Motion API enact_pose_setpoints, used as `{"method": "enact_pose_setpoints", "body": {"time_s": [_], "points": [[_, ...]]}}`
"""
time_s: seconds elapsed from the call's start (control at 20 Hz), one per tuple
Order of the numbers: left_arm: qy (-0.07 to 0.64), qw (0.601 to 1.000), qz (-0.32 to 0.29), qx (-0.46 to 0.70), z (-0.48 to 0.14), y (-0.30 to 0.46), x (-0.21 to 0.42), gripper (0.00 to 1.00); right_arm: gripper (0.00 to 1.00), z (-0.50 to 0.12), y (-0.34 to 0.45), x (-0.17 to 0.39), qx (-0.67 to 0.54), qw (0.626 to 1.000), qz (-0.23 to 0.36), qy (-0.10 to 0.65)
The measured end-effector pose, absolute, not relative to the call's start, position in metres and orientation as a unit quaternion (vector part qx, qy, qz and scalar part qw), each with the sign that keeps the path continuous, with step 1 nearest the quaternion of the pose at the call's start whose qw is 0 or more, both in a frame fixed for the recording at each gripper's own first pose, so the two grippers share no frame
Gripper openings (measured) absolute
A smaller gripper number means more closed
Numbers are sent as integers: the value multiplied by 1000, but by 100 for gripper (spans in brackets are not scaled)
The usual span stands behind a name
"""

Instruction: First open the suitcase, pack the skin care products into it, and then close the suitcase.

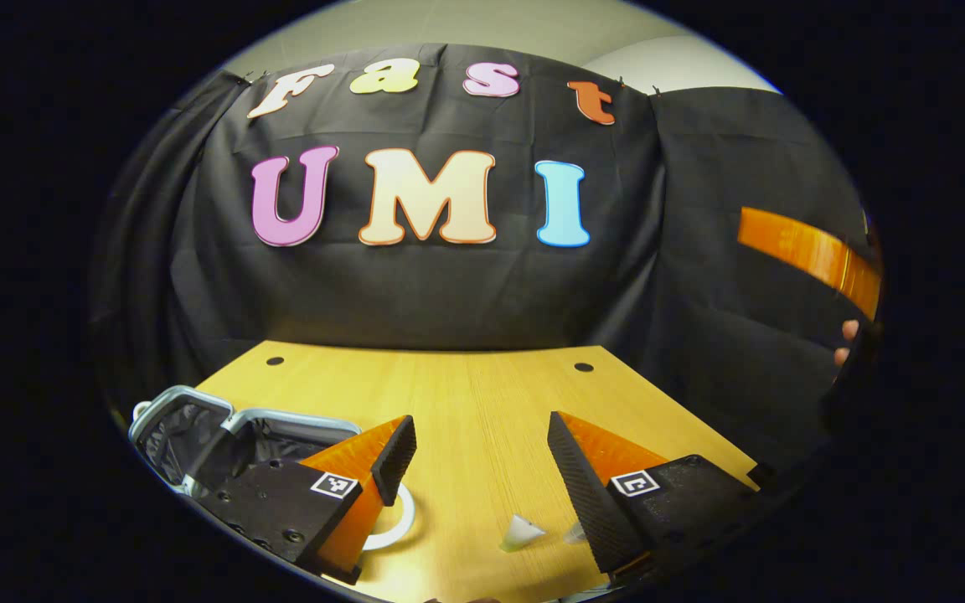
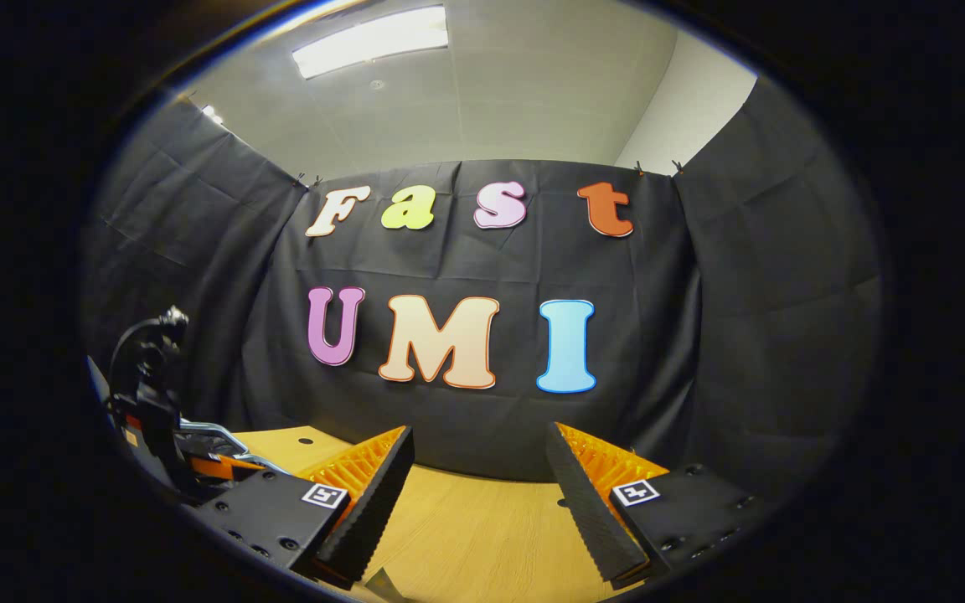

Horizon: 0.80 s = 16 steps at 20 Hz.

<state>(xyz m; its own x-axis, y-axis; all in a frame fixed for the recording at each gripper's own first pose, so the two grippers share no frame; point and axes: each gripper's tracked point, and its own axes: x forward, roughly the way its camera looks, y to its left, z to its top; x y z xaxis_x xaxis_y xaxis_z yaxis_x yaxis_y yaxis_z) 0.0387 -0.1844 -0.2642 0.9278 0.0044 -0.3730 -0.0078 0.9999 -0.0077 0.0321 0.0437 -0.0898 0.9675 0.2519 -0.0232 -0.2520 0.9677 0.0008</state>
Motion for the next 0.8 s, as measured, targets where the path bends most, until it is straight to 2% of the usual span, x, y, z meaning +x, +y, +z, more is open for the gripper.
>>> {"method": "enact_pose_setpoints", "body": {"time_s": [0.8], "points": [[337,940,-12,-46,-423,-216,2,93,99,-147,52,10,-40,981,172,77]]}}
